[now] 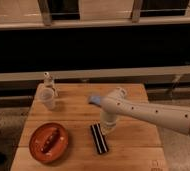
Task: Push the eraser across the table
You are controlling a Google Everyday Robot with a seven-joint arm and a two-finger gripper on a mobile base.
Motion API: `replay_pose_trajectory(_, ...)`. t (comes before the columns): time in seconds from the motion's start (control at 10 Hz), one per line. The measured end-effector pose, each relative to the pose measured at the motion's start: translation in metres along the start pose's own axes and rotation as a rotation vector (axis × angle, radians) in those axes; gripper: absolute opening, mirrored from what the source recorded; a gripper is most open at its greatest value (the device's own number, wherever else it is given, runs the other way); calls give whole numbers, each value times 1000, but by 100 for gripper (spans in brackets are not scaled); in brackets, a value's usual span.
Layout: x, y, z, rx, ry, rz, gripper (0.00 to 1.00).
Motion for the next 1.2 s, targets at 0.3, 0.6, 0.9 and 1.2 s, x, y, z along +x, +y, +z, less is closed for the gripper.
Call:
replay_pose_trajectory(0.3, -10, 0, 4, -6, -3, -37, 0)
replay_pose_trajectory(0.6, -20, 2, 7, -7, -9, -70, 0)
replay_pose_trajectory(0.9, -31, 3, 7, -3, -16, -103, 0)
replay_pose_trajectory(1.2, -40, 2, 7, 2, -25, -132, 0)
